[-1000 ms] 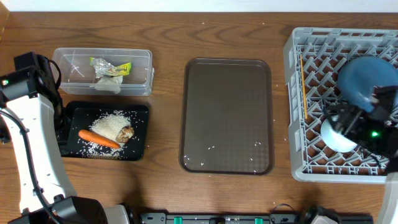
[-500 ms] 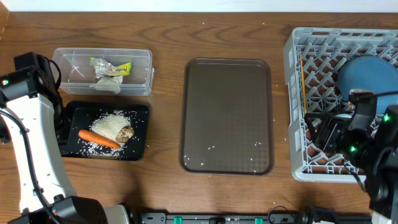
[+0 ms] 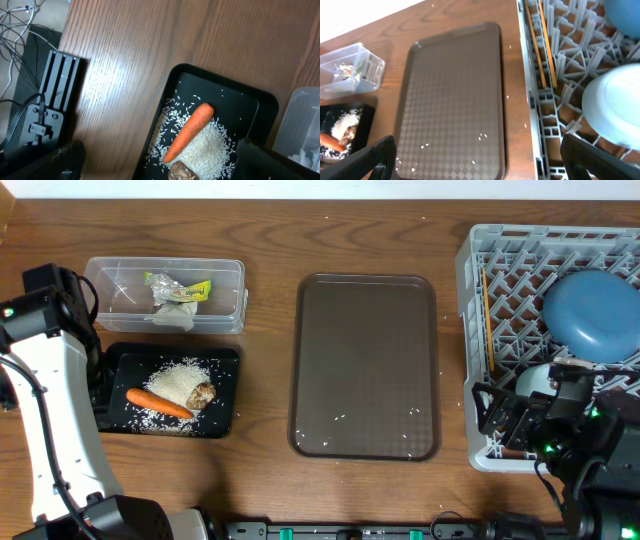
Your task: Sort waste into correct bins and load items into the dishwasher rack
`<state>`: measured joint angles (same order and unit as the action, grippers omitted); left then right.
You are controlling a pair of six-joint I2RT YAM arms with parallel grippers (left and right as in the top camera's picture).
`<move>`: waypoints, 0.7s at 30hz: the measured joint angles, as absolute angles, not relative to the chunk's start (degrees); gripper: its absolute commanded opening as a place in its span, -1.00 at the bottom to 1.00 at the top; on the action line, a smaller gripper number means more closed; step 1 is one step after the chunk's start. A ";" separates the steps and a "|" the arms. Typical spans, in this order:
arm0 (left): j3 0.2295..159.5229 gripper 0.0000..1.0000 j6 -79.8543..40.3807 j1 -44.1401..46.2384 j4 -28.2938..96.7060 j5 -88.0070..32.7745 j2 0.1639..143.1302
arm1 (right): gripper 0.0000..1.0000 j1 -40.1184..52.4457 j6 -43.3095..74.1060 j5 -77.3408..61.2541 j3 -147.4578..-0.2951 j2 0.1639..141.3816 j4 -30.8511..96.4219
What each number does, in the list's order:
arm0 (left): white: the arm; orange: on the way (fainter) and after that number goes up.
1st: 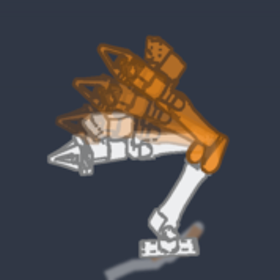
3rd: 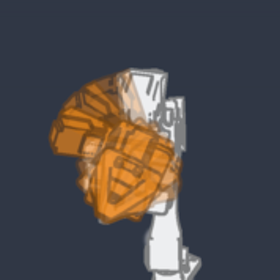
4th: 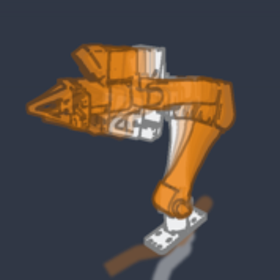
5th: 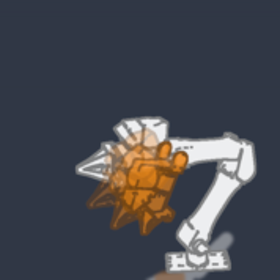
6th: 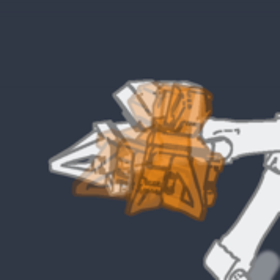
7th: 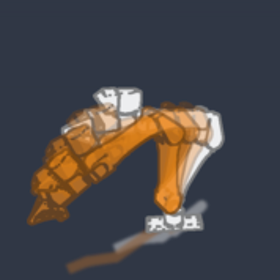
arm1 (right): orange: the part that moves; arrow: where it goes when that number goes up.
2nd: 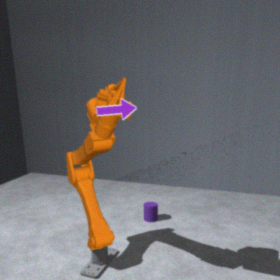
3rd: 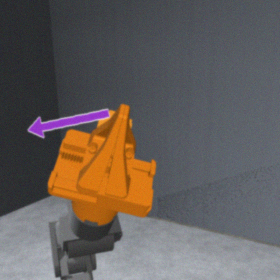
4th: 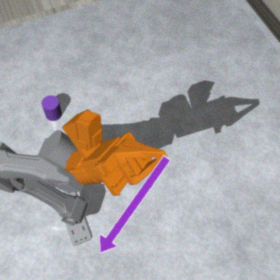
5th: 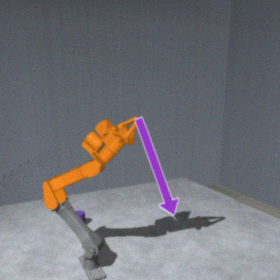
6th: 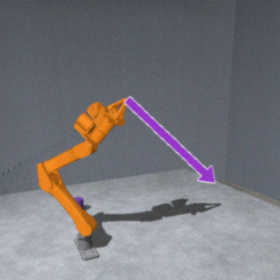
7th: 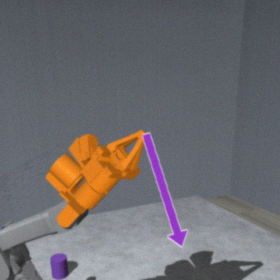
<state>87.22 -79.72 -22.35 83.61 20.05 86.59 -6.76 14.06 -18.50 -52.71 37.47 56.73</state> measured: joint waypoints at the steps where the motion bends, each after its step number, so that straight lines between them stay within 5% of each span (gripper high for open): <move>1: 87.22 0.96 -79.72 -22.35 83.61 20.03 86.59 | 0.99 -6.76 14.11 -18.41 -52.51 37.52 56.71; 21: 87.22 0.95 -79.72 -22.35 83.61 20.05 86.59 | 0.98 -6.76 16.14 -18.35 -52.27 37.50 56.53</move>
<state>87.22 -79.72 -22.35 83.61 20.05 86.59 -6.76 16.14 -18.35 -52.27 37.50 56.53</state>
